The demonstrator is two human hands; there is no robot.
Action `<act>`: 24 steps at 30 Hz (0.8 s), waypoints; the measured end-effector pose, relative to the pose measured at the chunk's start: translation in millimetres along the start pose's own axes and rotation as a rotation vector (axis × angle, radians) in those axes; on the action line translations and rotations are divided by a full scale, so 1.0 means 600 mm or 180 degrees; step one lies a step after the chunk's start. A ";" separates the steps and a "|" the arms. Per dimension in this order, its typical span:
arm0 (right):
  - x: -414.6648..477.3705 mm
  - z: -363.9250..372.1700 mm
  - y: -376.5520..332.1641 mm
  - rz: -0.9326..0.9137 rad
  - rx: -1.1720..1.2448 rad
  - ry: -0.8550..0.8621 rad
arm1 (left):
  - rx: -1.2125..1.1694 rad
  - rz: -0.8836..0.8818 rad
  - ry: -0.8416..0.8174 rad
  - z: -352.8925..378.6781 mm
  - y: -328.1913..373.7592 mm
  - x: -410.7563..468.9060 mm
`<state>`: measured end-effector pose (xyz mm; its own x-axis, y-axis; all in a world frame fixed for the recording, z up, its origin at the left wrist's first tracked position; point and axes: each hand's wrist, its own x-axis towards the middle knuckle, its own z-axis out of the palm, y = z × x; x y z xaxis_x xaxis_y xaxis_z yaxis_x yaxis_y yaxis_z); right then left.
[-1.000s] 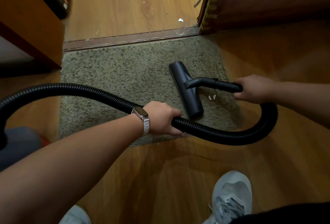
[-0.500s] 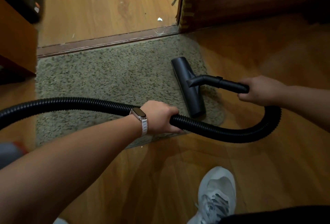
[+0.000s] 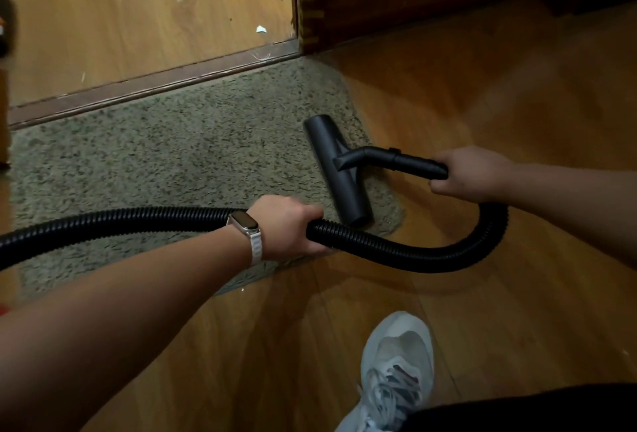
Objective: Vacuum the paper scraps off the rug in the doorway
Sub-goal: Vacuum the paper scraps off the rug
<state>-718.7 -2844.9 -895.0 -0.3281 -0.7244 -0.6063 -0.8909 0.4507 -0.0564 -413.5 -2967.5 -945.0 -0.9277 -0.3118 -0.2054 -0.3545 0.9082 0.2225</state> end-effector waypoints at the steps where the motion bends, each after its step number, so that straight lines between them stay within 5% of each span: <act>1: 0.003 0.003 -0.009 -0.0081 -0.0005 -0.0004 | 0.0023 0.0011 0.0005 0.002 -0.004 -0.001; 10: 0.017 -0.007 -0.076 -0.0458 -0.0283 -0.0078 | 0.0104 0.0117 -0.0141 0.002 -0.016 -0.014; 24: 0.004 -0.007 -0.006 0.0059 -0.0011 -0.0042 | 0.0082 -0.0023 -0.0213 -0.017 -0.002 -0.015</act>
<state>-717.8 -2850.3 -893.0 -0.3403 -0.7089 -0.6177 -0.8858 0.4622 -0.0425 -406.0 -2968.4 -933.8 -0.9149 -0.2997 -0.2704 -0.3572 0.9131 0.1966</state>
